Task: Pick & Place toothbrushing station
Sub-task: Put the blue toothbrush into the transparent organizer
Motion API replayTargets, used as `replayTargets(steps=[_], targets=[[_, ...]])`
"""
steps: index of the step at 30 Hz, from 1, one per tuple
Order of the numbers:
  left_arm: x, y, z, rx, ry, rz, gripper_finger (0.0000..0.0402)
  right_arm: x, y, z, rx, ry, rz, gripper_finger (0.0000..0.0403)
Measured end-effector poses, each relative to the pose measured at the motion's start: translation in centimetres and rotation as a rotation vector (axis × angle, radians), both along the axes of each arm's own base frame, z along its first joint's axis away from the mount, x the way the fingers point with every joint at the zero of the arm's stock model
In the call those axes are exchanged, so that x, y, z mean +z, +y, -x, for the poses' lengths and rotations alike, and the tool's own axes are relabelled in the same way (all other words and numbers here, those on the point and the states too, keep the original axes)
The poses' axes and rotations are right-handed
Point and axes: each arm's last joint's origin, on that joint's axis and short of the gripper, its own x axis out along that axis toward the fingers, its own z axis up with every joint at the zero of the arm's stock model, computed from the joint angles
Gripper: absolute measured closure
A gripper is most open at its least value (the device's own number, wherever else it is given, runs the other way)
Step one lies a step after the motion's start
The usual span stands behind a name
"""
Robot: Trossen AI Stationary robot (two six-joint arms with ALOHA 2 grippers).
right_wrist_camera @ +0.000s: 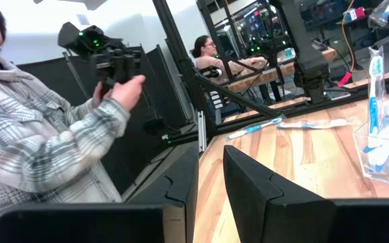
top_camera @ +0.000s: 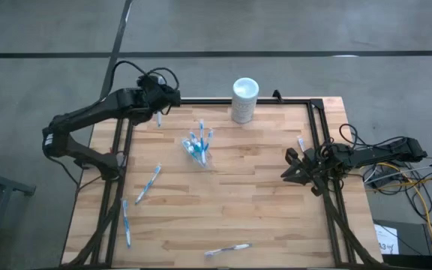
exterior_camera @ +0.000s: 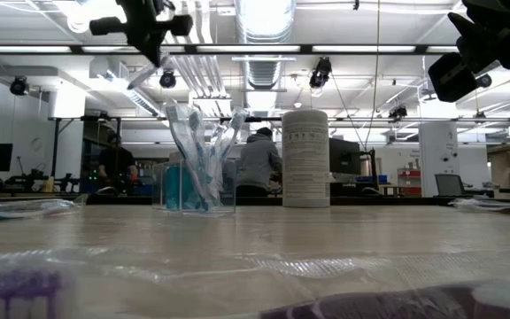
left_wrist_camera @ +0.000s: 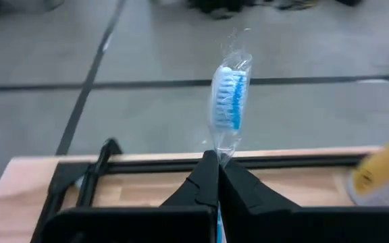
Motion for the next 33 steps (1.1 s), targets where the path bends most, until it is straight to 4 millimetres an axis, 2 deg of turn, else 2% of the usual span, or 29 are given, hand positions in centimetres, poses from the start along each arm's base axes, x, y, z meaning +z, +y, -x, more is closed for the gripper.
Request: replayTargets(steps=[12, 20, 24, 28, 33], targets=[[1.2, -4.0, -3.3, -0.361, 0.022, -0.128, 0.0401, 0.0, 0.0, 0.0, 0.0, 0.0, 0.0, 0.0335], [1.7, -5.2, -4.3, -0.404, -0.122, -0.144, 0.0401, 0.0, 0.0, 0.0, 0.0, 0.0, 0.0, 0.0335], [1.6, -5.9, -5.6, -0.47, -0.181, -0.219, 0.0401, 0.0, 0.0, 0.0, 0.0, 0.0, 0.0, 0.0335], [0.3, -6.8, -6.8, -0.541, -0.207, -0.3, 0.0401, 0.0, 0.0, 0.0, 0.0, 0.0, 0.0, 0.0335], [-2.9, -8.7, -7.7, -0.613, -0.254, -0.347, 0.0401, 0.0, 0.0, 0.0, 0.0, 0.0, 0.0, 0.0335]])
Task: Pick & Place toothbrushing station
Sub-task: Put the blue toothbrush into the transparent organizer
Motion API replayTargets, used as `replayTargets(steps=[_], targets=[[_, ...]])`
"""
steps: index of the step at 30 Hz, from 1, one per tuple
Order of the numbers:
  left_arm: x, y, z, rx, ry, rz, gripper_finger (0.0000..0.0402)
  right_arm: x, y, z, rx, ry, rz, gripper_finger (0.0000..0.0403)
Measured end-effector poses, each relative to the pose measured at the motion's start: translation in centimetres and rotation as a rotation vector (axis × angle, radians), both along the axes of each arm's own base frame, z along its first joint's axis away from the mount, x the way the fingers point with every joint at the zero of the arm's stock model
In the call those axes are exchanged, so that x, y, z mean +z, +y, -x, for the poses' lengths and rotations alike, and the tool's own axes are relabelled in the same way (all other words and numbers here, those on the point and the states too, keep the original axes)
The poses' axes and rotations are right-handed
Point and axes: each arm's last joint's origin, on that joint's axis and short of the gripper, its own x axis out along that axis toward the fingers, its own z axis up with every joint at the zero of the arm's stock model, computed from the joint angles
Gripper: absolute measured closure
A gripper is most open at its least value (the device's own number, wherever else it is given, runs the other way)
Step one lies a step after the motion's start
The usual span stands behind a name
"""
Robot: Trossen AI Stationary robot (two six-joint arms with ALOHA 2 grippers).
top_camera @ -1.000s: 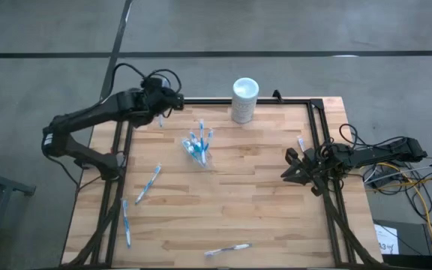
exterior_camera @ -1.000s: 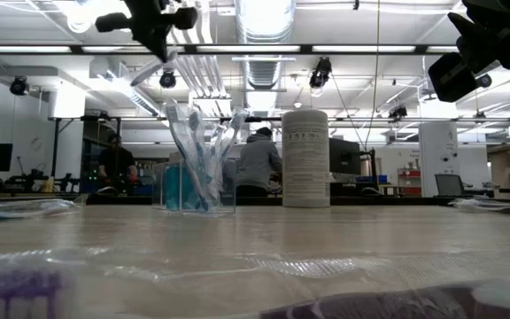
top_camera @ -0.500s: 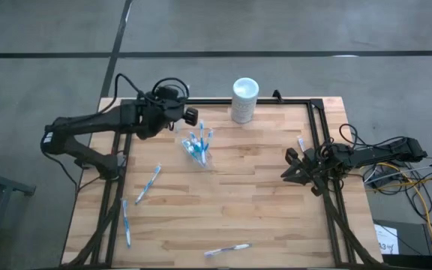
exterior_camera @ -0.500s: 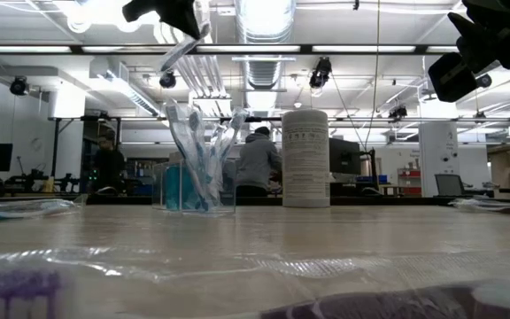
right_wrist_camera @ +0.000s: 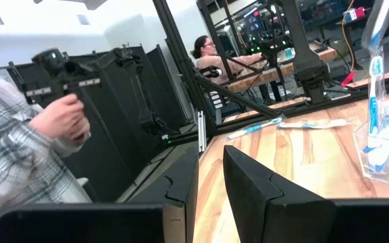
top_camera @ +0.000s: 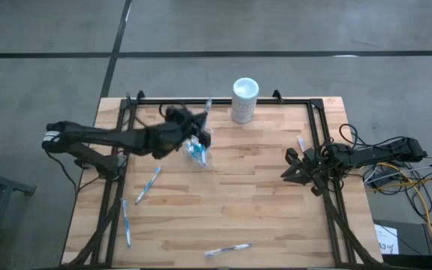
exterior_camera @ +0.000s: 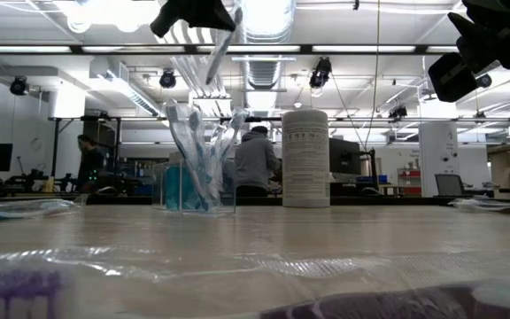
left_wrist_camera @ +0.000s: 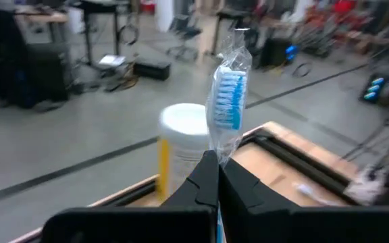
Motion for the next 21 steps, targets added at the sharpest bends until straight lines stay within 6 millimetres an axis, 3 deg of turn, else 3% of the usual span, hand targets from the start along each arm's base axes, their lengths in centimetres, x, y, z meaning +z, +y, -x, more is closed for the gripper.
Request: replayTargets(steps=[7, 21], targets=[[-4.2, -2.6, 0.3, -0.017, -0.102, -0.048, 0.04, 0.0, 0.0, 0.0, 0.0, 0.0, 0.0, 0.0335], [-9.8, -2.6, 1.2, -0.004, -0.135, -0.039, 0.04, 0.0, 0.0, 0.0, 0.0, 0.0, 0.0, 0.0335]])
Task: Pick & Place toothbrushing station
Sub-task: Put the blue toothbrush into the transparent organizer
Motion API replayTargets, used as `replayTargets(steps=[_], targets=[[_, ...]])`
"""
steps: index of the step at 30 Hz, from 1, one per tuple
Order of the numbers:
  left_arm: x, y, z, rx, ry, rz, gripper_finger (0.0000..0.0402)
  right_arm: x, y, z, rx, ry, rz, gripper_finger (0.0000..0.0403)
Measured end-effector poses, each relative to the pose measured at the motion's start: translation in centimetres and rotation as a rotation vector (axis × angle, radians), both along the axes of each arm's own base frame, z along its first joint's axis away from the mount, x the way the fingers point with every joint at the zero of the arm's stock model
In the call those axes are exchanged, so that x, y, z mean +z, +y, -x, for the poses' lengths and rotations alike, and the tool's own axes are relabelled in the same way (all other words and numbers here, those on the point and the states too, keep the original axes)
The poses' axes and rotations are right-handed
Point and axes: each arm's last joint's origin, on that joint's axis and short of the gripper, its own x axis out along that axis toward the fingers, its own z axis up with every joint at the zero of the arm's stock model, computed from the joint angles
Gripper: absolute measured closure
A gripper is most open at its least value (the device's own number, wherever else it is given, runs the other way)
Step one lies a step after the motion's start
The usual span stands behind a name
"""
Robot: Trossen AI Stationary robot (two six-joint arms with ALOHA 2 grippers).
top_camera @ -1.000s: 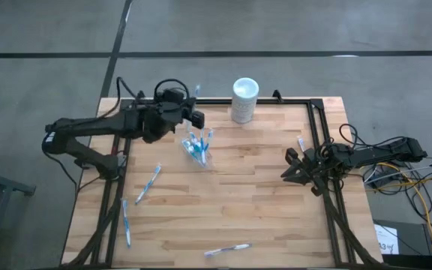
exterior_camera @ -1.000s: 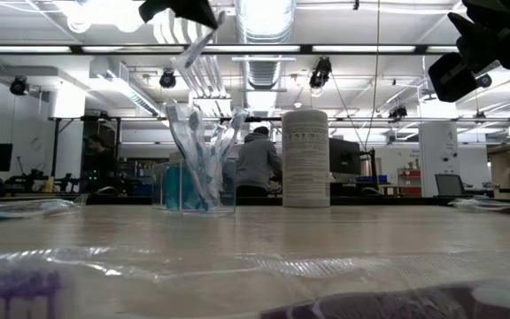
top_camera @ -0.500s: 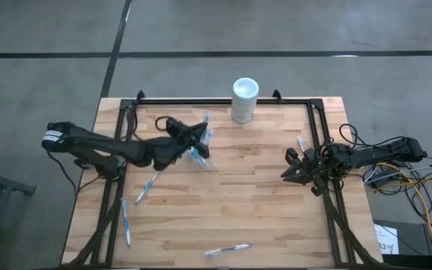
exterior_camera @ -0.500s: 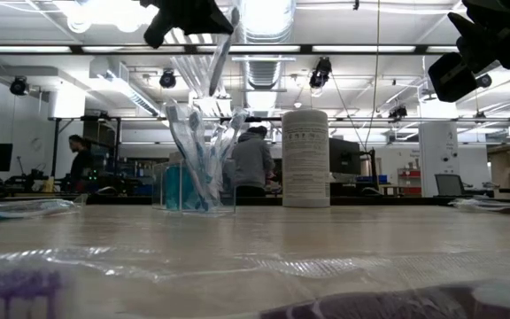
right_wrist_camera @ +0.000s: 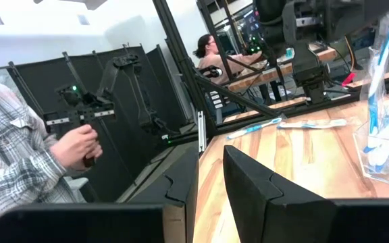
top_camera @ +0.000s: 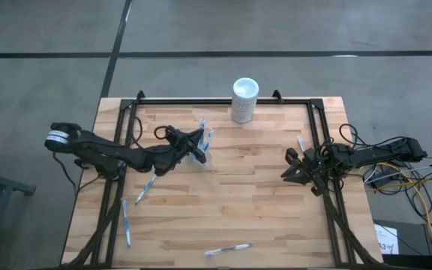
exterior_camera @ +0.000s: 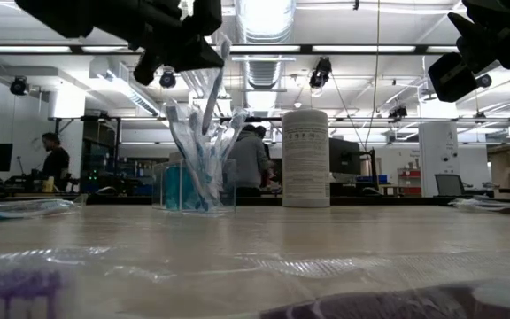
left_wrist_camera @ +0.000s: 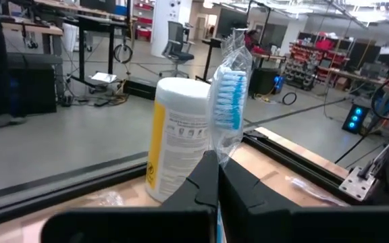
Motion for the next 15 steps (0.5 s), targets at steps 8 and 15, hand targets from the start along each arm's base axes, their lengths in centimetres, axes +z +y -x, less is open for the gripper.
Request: replayTargets(steps=[8, 15], targets=[[-1.8, -0.1, -0.7, 0.012, -0.001, -0.001, 0.0399, 0.0, 0.0, 0.0, 0.0, 0.0, 0.0, 0.0335], [-3.3, -0.2, -1.7, 0.04, 0.06, -0.013, 0.0399, 0.0, 0.0, 0.0, 0.0, 0.0, 0.0, 0.0335]])
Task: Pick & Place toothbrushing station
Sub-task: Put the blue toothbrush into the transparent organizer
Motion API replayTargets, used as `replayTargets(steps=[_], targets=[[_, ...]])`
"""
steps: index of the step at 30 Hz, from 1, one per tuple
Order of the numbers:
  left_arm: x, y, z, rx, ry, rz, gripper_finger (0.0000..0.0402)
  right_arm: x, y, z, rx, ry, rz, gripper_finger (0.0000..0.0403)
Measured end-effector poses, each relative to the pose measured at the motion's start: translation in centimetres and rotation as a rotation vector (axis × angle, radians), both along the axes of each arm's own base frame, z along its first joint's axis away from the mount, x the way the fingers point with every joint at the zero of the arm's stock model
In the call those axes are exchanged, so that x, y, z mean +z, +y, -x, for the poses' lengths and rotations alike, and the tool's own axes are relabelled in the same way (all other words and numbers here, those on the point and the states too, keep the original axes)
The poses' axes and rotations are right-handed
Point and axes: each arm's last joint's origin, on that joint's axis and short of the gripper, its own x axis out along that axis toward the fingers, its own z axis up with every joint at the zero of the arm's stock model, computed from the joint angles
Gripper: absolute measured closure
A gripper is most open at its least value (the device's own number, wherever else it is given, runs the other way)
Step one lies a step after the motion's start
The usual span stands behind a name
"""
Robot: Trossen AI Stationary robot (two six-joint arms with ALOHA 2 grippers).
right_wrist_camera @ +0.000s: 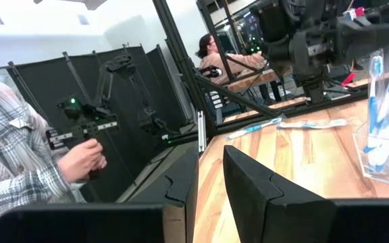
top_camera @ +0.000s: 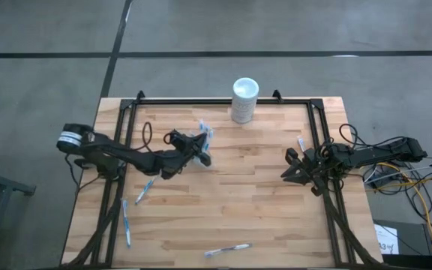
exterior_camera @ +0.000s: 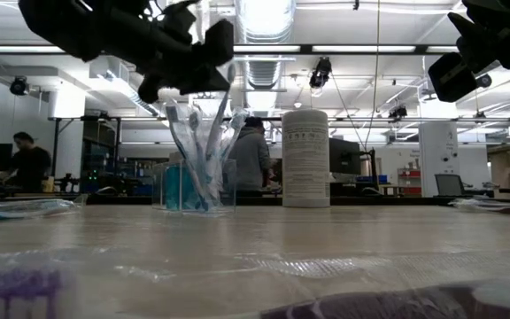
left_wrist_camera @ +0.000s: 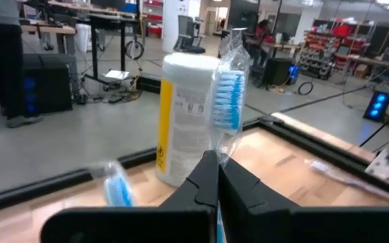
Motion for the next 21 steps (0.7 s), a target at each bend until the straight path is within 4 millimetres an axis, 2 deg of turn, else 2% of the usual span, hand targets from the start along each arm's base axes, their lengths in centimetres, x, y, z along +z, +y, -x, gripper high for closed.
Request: replayTargets(steps=[7, 16, 21], targets=[[-2.2, -0.1, -0.9, 0.017, -0.005, 0.06, 0.0399, 0.0, 0.0, 0.0, 0.0, 0.001, 0.0, 0.0335], [-2.7, -0.2, -1.3, 0.015, 0.004, 0.066, 0.0399, 0.0, 0.0, 0.0, 0.0, 0.001, 0.0, 0.0335], [-3.7, -0.4, -1.6, 0.011, 0.023, 0.083, 0.0399, 0.0, 0.0, 0.0, 0.0, 0.001, 0.0, 0.0335]])
